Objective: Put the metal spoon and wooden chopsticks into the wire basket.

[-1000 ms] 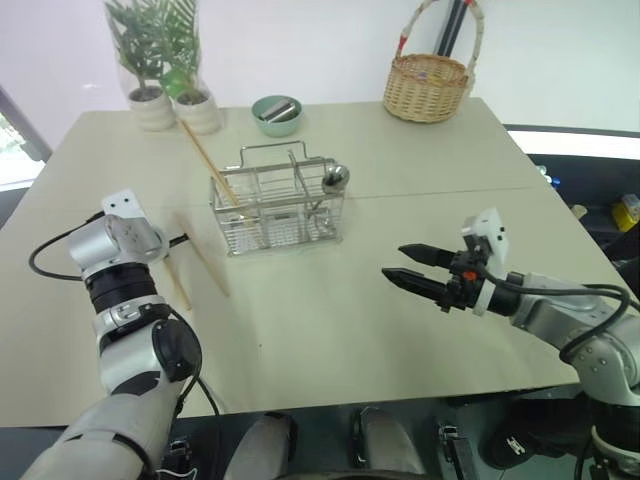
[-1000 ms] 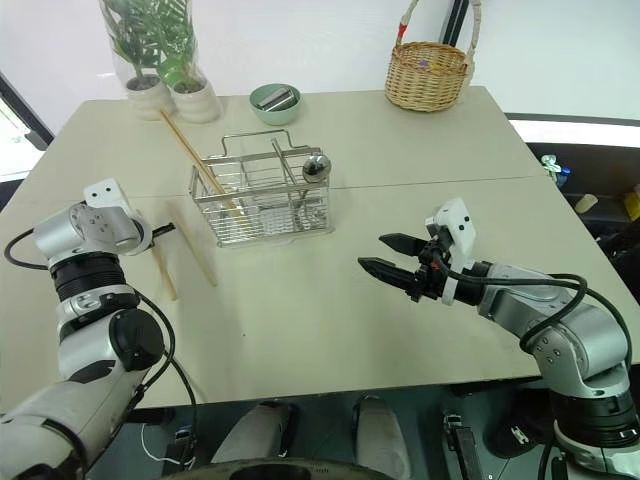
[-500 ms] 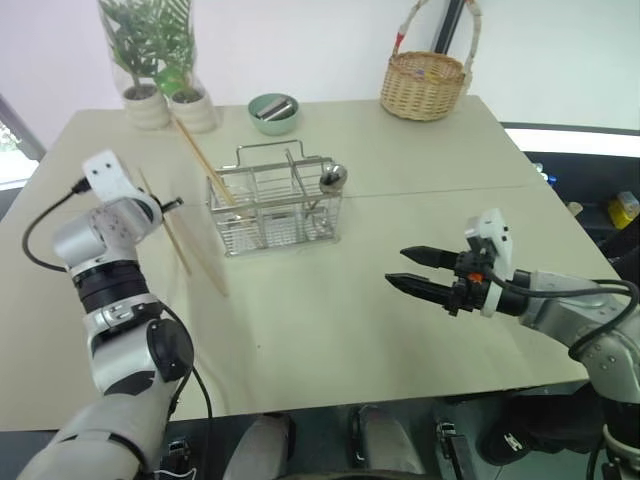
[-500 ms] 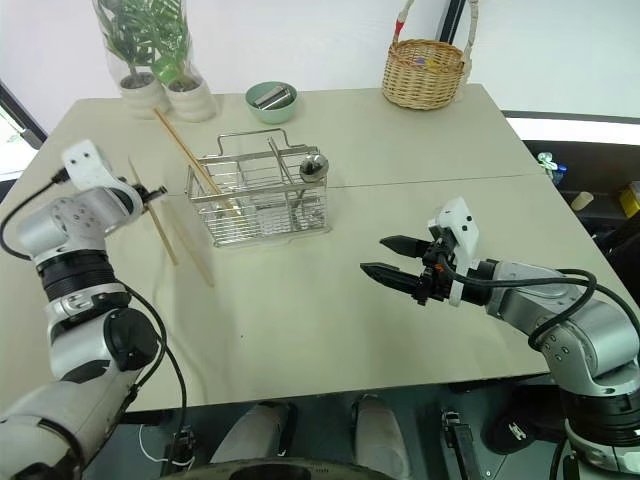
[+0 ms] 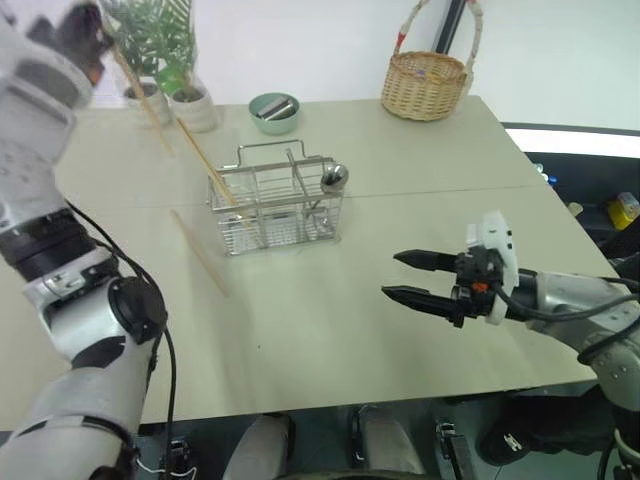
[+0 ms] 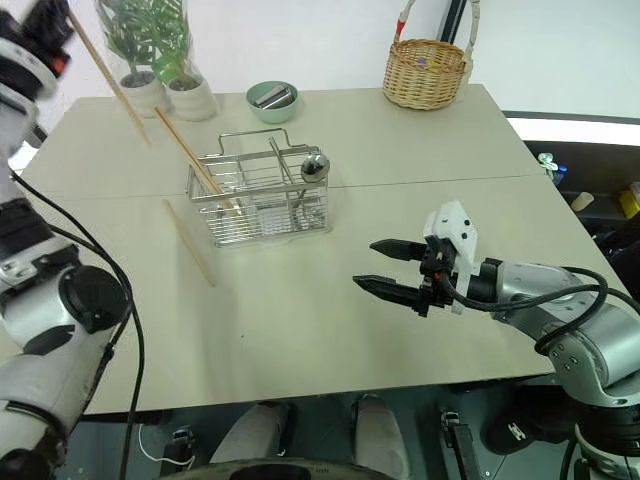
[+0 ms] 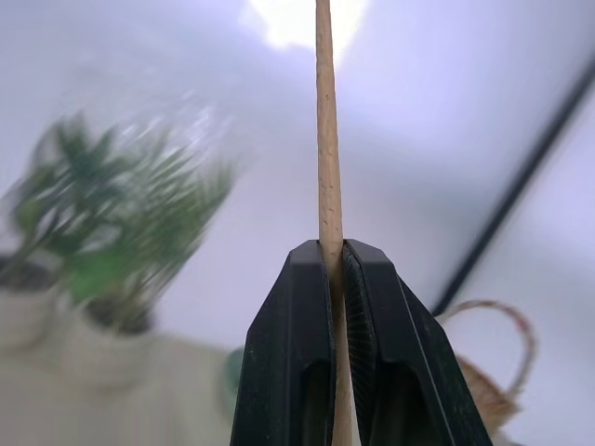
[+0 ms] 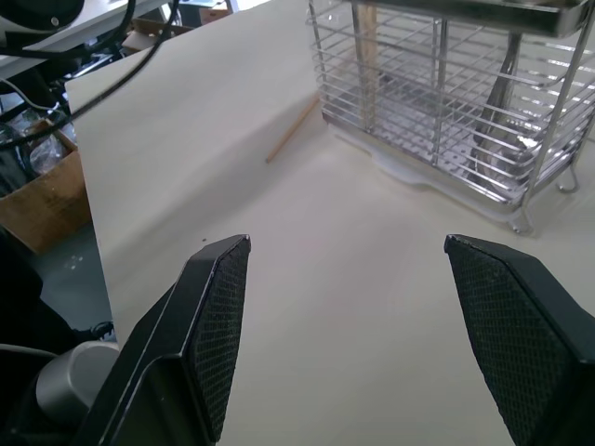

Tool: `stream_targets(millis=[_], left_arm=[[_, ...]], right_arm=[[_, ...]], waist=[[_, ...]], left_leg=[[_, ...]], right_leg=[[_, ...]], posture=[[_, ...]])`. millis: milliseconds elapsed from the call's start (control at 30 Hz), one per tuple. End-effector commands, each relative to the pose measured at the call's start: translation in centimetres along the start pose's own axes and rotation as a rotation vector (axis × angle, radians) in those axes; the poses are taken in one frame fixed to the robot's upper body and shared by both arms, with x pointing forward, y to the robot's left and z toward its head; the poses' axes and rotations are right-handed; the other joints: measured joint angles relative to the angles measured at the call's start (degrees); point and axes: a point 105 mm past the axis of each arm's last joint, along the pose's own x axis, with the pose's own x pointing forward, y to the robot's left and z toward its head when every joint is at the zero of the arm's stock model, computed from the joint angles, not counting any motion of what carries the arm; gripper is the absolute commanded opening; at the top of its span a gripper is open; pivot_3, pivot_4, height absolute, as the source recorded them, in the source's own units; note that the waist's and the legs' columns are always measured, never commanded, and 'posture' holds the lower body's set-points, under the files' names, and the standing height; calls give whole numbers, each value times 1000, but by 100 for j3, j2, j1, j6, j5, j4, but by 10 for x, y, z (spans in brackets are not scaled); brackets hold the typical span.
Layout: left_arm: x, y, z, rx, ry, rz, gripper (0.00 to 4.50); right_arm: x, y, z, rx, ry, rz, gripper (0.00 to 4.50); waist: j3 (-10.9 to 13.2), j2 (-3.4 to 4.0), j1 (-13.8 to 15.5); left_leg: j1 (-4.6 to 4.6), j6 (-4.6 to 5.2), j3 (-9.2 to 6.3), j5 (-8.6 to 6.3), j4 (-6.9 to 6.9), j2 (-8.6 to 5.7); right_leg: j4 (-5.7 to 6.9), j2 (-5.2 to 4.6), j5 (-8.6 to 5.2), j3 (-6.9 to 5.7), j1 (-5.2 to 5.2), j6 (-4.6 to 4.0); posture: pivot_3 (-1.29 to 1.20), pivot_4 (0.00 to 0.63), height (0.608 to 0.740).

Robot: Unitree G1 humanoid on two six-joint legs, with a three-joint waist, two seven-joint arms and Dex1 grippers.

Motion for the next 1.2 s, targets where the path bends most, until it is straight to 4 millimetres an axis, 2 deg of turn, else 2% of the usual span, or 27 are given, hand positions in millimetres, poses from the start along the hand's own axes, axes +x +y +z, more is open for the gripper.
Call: stream_targets(millis=[33, 167, 300, 467, 600, 967, 1200], left_arm=[[2, -40, 11, 40, -20, -147, 31], [1, -72, -18, 122, 52, -263, 31], [-2, -81, -47, 173, 100, -300, 31], [-5, -81, -74, 237, 128, -303, 31], [-8, -78, -89, 280, 121, -294, 31], [-26, -56, -131, 332, 144, -203, 31], [-36, -45, -139, 334, 135, -140, 31]], right_arm=[[-2, 5, 20, -83, -57, 6, 3449], [-2, 7, 31, -80, -110, 14, 3449], [1, 9, 36, -89, -130, 14, 3449], [4, 8, 40, -92, -144, -1, 3449], [4, 3, 43, -80, -161, -25, 3449], [2, -8, 47, -55, -173, -63, 3449], [6, -9, 52, -62, -184, -50, 3449]], waist=[[0, 0, 5], [0, 0, 13], [1, 1, 7], [1, 2, -7], [1, 2, 14], [1, 2, 11], [1, 2, 17]], left_leg=[[2, 0, -1, 0, 0, 0], [3, 0, -3, 1, 8, 0], [6, 0, -3, 1, 8, 0], [-1, 0, 1, 2, 0, 4], [-4, 1, 1, 2, 1, 3], [-4, 2, 1, 2, 3, 3], [-3, 2, 2, 1, 3, 2]], right_leg=[[0, 1, 0, 0, 1, 0], [1, 4, 0, -5, 12, 0], [0, 3, 0, 0, 14, 0], [1, 5, 0, 7, -3, -2], [-2, 4, 1, 7, -3, -2], [-4, 4, 1, 7, 0, -3], [-5, 2, 1, 7, 1, -3]], posture=[[0, 150, 733], [0, 150, 733], [0, 150, 733], [0, 150, 733], [0, 150, 733], [0, 150, 733], [0, 150, 733]])
